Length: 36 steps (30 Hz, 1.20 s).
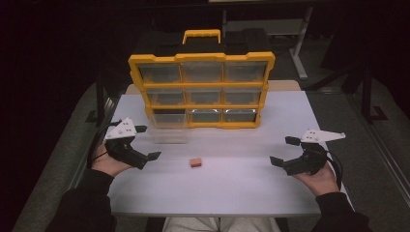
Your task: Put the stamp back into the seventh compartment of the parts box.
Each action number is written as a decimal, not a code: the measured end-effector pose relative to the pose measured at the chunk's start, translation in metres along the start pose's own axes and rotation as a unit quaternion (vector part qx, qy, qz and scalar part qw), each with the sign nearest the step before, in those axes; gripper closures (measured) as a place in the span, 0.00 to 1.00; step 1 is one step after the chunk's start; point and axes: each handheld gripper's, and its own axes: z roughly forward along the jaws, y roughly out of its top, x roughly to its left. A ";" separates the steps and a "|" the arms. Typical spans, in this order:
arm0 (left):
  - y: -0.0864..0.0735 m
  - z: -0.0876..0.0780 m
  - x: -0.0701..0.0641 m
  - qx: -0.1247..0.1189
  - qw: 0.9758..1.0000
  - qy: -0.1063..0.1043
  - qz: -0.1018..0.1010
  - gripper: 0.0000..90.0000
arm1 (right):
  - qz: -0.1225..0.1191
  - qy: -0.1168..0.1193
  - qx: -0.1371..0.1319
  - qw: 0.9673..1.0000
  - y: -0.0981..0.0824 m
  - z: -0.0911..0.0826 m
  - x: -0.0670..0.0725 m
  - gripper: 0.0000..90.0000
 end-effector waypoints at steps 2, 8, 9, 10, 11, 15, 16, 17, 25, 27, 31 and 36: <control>0.002 0.002 -0.001 0.004 1.000 -0.004 0.003 0.00 | 0.000 0.000 0.000 1.000 0.000 0.000 0.000 0.00; 0.007 0.007 -0.004 0.011 1.000 -0.013 0.011 0.00 | 0.000 0.003 0.002 1.000 0.000 0.000 0.000 0.00; 0.008 0.007 -0.004 0.012 1.000 -0.014 0.013 0.00 | 0.001 0.004 0.003 1.000 0.000 0.000 0.001 0.00; 0.009 0.008 -0.004 0.011 1.000 -0.014 0.014 0.00 | 0.001 0.004 0.003 1.000 0.000 0.000 0.001 0.00; 0.011 0.009 -0.005 0.011 1.000 -0.016 0.014 0.00 | 0.000 0.004 0.004 1.000 0.000 0.000 0.001 0.00; 0.015 0.012 -0.006 0.013 1.000 -0.021 0.019 0.00 | 0.000 0.005 0.004 1.000 0.000 0.000 0.001 0.00; 0.016 0.013 -0.006 0.016 0.999 -0.023 0.022 0.00 | 0.000 0.005 0.004 1.000 0.000 0.000 0.001 0.00; 0.017 0.015 -0.007 0.015 0.999 -0.024 0.021 0.00 | 0.000 0.005 0.005 1.000 0.000 0.001 0.001 0.00; 0.023 0.025 -0.011 0.029 0.998 -0.037 0.030 0.00 | -0.002 0.005 0.005 1.000 0.000 0.001 0.001 0.00; 0.023 0.027 -0.011 0.028 0.998 -0.041 0.031 0.00 | -0.001 0.005 0.005 1.000 0.000 0.001 0.001 0.00; 0.024 0.030 -0.010 0.031 0.998 -0.047 0.028 0.00 | -0.002 0.006 0.007 1.000 0.000 0.001 0.001 0.00; 0.027 0.040 -0.010 0.044 0.997 -0.059 0.036 0.00 | -0.004 0.008 0.010 1.000 0.000 0.003 0.001 0.00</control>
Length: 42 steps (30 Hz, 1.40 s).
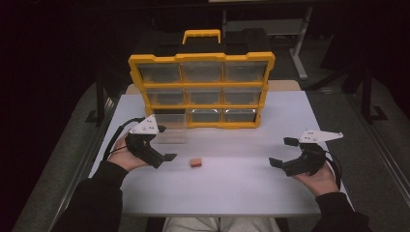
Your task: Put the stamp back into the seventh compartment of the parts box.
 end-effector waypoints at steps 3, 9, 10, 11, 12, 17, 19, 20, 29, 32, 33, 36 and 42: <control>0.003 0.006 0.000 0.008 1.000 -0.006 0.005 0.00 | 0.000 0.001 0.000 1.000 0.000 0.000 0.000 0.00; 0.012 0.012 -0.002 0.013 1.000 -0.016 0.016 0.00 | -0.001 0.003 0.001 1.000 0.000 0.000 0.000 0.00; 0.013 0.014 -0.002 0.015 1.000 -0.018 0.018 0.00 | -0.001 0.003 0.001 1.000 0.000 0.000 0.001 0.00; 0.013 0.015 -0.002 0.015 1.000 -0.020 0.018 0.00 | -0.001 0.003 0.001 1.000 0.000 0.000 0.001 0.00; 0.014 0.017 -0.002 0.017 0.999 -0.022 0.019 0.00 | -0.001 0.003 0.001 1.000 0.000 0.000 0.001 0.00; 0.014 0.025 -0.004 0.028 0.999 -0.028 0.024 0.00 | -0.002 0.004 0.002 1.000 0.000 0.001 0.001 0.00; 0.015 0.028 -0.005 0.030 0.999 -0.031 0.027 0.00 | -0.002 0.004 0.003 1.000 0.000 0.001 0.001 0.00; 0.015 0.029 -0.006 0.029 0.999 -0.033 0.026 0.00 | -0.002 0.004 0.003 1.000 0.000 0.001 0.001 0.00; 0.017 0.038 -0.009 0.046 0.997 -0.044 0.033 0.00 | -0.002 0.005 0.003 1.000 0.000 0.001 0.001 0.00; 0.017 0.041 -0.009 0.050 0.997 -0.048 0.034 0.00 | -0.002 0.003 0.005 1.000 0.000 0.001 0.001 0.00; 0.017 0.042 -0.009 0.052 0.997 -0.050 0.034 0.00 | -0.001 0.003 0.005 1.000 0.000 0.001 0.001 0.00; 0.018 0.045 -0.010 0.056 0.996 -0.054 0.036 0.00 | -0.001 0.003 0.005 1.000 0.000 0.001 0.001 0.00; 0.019 0.055 -0.014 0.068 0.994 -0.069 0.043 0.00 | -0.001 0.004 0.010 1.000 -0.001 0.002 0.001 0.00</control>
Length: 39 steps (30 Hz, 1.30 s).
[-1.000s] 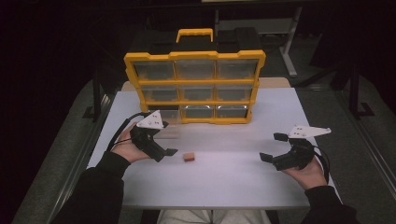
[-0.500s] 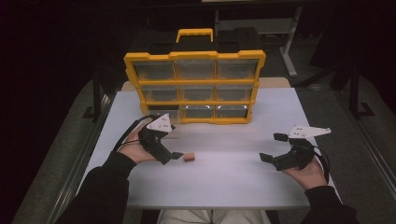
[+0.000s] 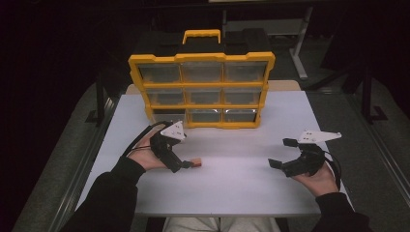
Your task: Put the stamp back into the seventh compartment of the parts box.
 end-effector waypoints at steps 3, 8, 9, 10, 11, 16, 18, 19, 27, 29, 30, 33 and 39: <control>0.002 0.006 -0.001 0.009 1.000 -0.007 0.004 0.00 | -0.001 0.000 0.000 1.000 0.000 0.000 0.000 0.00; 0.003 0.015 -0.003 0.025 1.000 -0.013 0.011 0.00 | 0.000 0.001 -0.001 1.000 0.000 0.000 0.000 0.00; 0.003 0.017 -0.003 0.030 0.999 -0.014 0.013 0.00 | 0.000 0.001 0.000 1.000 0.000 0.000 0.000 0.00; 0.003 0.019 -0.004 0.031 0.999 -0.015 0.011 0.00 | -0.001 0.002 0.000 1.000 0.000 0.000 0.000 0.00; 0.003 0.020 -0.004 0.034 0.999 -0.016 0.012 0.00 | -0.001 0.002 0.000 1.000 0.000 0.000 0.000 0.00; 0.002 0.025 -0.004 0.043 0.999 -0.019 0.016 0.00 | -0.001 0.002 0.000 1.000 0.000 0.000 0.001 0.00; 0.002 0.027 -0.004 0.048 0.998 -0.021 0.016 0.00 | -0.001 0.003 0.001 1.000 0.000 0.000 0.001 0.00; 0.002 0.027 -0.004 0.049 0.998 -0.022 0.017 0.00 | -0.001 0.003 0.001 1.000 0.000 0.000 0.001 0.00; 0.002 0.036 -0.003 0.059 0.998 -0.031 0.019 0.00 | -0.001 0.004 0.002 1.000 -0.001 0.000 0.001 0.00; 0.001 0.039 -0.003 0.061 0.997 -0.038 0.016 0.00 | 0.000 0.004 0.001 1.000 -0.001 0.000 0.001 0.00; 0.001 0.040 -0.002 0.063 0.997 -0.043 0.015 0.00 | 0.000 0.004 0.001 1.000 -0.001 0.000 0.001 0.00; -0.002 0.044 0.000 0.074 0.996 -0.047 0.016 0.00 | 0.001 0.005 0.002 1.000 -0.001 0.000 0.001 0.00; -0.004 0.049 0.002 0.081 0.995 -0.053 0.016 0.03 | 0.001 0.007 0.000 1.000 -0.001 -0.001 0.001 0.00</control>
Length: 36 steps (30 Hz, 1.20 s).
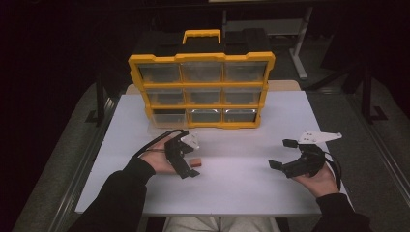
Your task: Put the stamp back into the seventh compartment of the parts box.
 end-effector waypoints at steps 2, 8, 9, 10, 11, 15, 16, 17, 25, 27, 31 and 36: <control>0.000 0.002 0.001 0.001 1.000 -0.002 -0.001 0.04 | 0.000 0.000 0.001 1.000 0.000 0.000 0.000 0.00; 0.000 0.010 0.002 0.012 1.000 0.000 0.009 0.11 | 0.001 -0.001 -0.001 1.000 0.000 -0.001 0.000 0.00; 0.000 0.010 0.002 0.013 1.000 0.001 0.012 0.13 | 0.001 -0.001 -0.001 1.000 0.000 -0.001 0.000 0.00; 0.001 0.011 0.002 0.014 1.000 0.002 0.013 0.16 | 0.001 -0.001 0.000 1.000 0.000 -0.001 0.000 0.00; 0.001 0.011 0.003 0.015 1.000 0.004 0.016 0.16 | 0.001 -0.001 0.000 1.000 0.000 -0.001 0.000 0.00; 0.001 0.012 0.003 0.018 1.000 0.004 0.019 0.25 | 0.001 -0.001 0.000 1.000 0.000 -0.001 0.000 0.00; 0.000 0.013 0.004 0.018 1.000 0.002 0.019 0.27 | 0.001 -0.001 0.000 1.000 0.000 -0.001 0.000 0.00; 0.000 0.013 0.004 0.020 1.000 0.001 0.018 0.29 | 0.001 -0.001 0.000 1.000 0.000 -0.001 0.000 0.00; -0.001 0.018 0.008 0.034 0.999 0.003 0.018 0.46 | 0.001 0.000 0.001 1.000 -0.001 -0.001 0.001 0.00; -0.001 0.019 0.008 0.035 0.999 0.007 0.018 0.50 | -0.002 0.002 0.003 1.000 -0.001 0.000 0.002 0.00; -0.001 0.021 0.008 0.040 0.999 0.010 0.017 0.59 | -0.003 0.002 0.006 1.000 -0.001 0.001 0.002 0.00; -0.001 0.020 0.009 0.036 0.999 0.011 0.019 0.68 | -0.001 0.000 0.004 1.000 -0.001 0.000 0.001 0.00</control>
